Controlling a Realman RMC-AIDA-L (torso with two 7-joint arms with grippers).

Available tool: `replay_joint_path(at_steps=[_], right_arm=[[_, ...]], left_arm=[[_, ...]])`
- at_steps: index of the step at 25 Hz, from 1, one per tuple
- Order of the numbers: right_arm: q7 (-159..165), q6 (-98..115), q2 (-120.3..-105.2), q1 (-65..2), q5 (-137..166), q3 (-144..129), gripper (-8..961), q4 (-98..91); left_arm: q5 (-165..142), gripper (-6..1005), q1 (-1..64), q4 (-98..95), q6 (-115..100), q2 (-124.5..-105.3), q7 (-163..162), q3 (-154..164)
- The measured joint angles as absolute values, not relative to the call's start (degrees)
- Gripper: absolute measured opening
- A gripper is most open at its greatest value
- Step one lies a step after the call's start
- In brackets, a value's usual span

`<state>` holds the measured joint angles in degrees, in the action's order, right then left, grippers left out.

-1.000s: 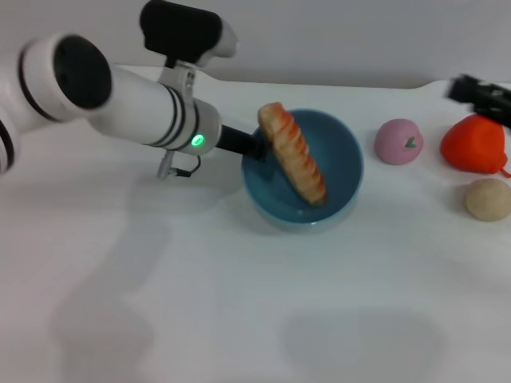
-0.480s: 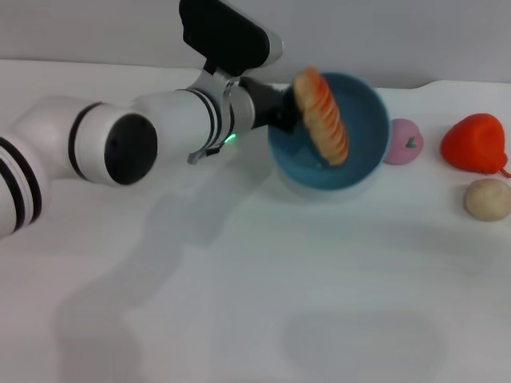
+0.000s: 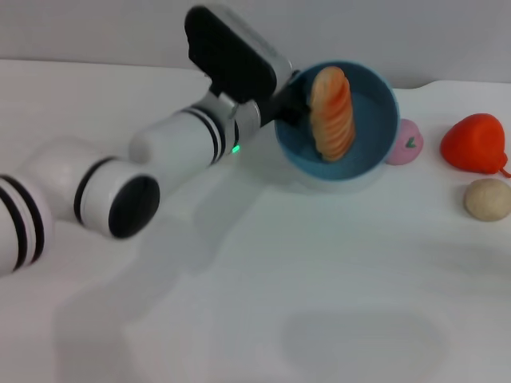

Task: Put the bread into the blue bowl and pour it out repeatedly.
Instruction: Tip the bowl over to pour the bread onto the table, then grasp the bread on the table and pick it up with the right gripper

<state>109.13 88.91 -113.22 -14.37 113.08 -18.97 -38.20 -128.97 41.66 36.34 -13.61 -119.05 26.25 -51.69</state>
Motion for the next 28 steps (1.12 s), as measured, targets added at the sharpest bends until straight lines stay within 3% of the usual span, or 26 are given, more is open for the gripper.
replay_joint_path(at_steps=[8, 24, 28], right_arm=[[109.69, 88.69, -113.20, -13.74, 116.01, -16.09, 476, -38.24], [107.29, 88.61, -113.23, -13.98, 116.19, -16.11, 479, -38.33], [99.51, 89.72, -114.65, -14.95, 115.27, -16.09, 480, -39.23]], left_arm=[[-128.93, 2, 40.27, 33.08, -28.76, -119.10, 29.10, -39.70], [-121.96, 0, 43.95, 33.20, -28.92, -119.10, 41.00, -41.07], [-114.20, 0, 44.59, 33.68, -21.59, -119.07, 40.94, -48.83]])
